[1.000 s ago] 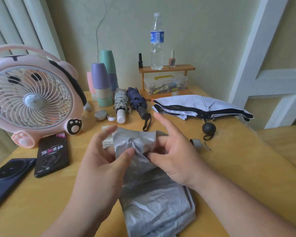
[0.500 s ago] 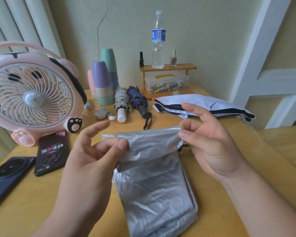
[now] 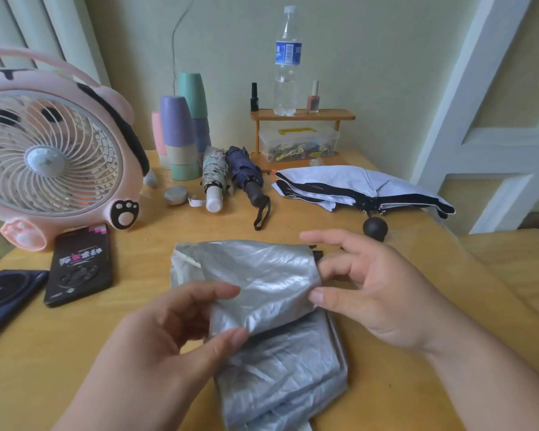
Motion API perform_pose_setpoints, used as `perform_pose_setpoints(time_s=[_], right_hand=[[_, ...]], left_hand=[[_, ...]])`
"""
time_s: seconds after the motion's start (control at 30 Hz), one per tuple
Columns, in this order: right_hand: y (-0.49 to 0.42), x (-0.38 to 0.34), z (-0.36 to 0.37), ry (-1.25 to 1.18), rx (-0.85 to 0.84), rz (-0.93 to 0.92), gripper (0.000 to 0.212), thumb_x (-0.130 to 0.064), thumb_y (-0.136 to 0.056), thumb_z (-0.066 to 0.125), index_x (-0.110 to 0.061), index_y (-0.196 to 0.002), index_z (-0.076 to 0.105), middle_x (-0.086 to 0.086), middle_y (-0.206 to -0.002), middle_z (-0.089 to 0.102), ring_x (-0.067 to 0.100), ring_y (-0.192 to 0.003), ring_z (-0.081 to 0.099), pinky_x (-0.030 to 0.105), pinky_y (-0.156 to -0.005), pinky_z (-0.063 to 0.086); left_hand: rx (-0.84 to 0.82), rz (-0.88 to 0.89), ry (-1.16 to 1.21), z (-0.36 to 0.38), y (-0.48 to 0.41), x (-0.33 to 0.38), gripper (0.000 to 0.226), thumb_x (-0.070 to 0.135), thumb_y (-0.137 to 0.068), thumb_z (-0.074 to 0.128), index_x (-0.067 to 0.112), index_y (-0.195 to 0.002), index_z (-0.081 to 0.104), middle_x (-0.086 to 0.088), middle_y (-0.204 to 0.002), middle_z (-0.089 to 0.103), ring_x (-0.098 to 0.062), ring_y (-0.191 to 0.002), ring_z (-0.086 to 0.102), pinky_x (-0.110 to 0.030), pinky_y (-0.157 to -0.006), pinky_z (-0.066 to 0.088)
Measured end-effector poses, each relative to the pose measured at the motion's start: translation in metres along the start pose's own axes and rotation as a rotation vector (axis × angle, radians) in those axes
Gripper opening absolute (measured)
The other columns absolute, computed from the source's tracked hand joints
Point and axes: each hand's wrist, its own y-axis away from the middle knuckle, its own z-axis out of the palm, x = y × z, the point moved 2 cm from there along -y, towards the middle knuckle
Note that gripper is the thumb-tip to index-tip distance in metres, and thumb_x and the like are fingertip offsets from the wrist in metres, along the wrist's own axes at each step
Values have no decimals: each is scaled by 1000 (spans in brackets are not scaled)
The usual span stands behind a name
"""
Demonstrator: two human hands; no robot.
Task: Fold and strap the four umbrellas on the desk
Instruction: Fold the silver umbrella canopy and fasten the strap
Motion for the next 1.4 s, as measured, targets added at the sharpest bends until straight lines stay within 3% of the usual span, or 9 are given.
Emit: perform_pose_setpoints(time_s=[0.17,0.3,0.53,0.73,0.83,0.93,1.0,1.13,1.4], right_hand=[[7,6,-1,-264,27,66,54,-2,-77,74,-19,-127,63,14,-86,71,21,-85,67,27,-84,54],[2,5,7,-438,2,93,53,-3,-83,69,-11,-133,57,25,-105,74,31,-98,71,30,-86,55],[-2,5,10,-332,85,63,52,-2,-76,81,-23,-121,69,30,-90,69,28,-83,67,34,-85,55],[-5,10,0,-376,117,54,42,-13,-72,84,-23,-110,71,7,-72,60,16,-71,57,23,-75,47],[0,7,0,-318,38,-6,51,-19,-73,89,-26,-118,68,11,-91,73,23,-85,66,27,-83,52],[5,5,3,-161,28,-72,58,-5,-75,81,-33,-124,66,13,-106,76,25,-104,69,29,-96,52],[4,6,3,-101,86,-111,58,-4,-73,80,-34,-121,68,10,-95,76,20,-97,67,25,-95,50],[3,8,-1,-156,131,-148,50,-4,-72,82,-29,-113,71,6,-80,68,16,-81,63,22,-83,50],[6,8,-4,-188,79,-102,47,-21,-72,87,-28,-115,70,10,-88,72,20,-84,62,26,-82,52]], left_hand=[[31,38,-75,-5,4,-1,52,50,-46,87,37,-96,80,-9,-80,78,-30,-76,74,-37,-73,61],[11,44,86,-5,3,4,64,53,-42,97,22,-96,81,-14,-84,78,-22,-78,77,-26,-73,62],[57,79,116,-8,-1,3,69,61,-42,96,20,-95,80,-5,-70,72,-15,-68,72,-24,-71,61],[57,110,118,-9,1,4,68,62,-42,95,20,-93,79,-2,-67,71,-9,-63,68,-15,-67,56],[60,114,96,-10,2,3,67,64,-42,94,22,-92,80,2,-67,68,-6,-62,63,-13,-65,53],[75,116,59,-12,2,1,67,65,-44,93,23,-93,79,-2,-69,67,-11,-64,61,-16,-65,51],[89,133,76,-14,1,0,65,64,-44,93,22,-91,78,0,-68,66,-10,-62,61,-16,-63,52],[118,146,95,-19,-2,-3,66,59,-45,96,18,-94,77,-7,-72,67,-24,-70,64,-34,-74,54],[76,190,35,-13,4,-4,60,61,-49,93,23,-94,80,3,-71,70,-10,-67,64,-15,-68,53]])
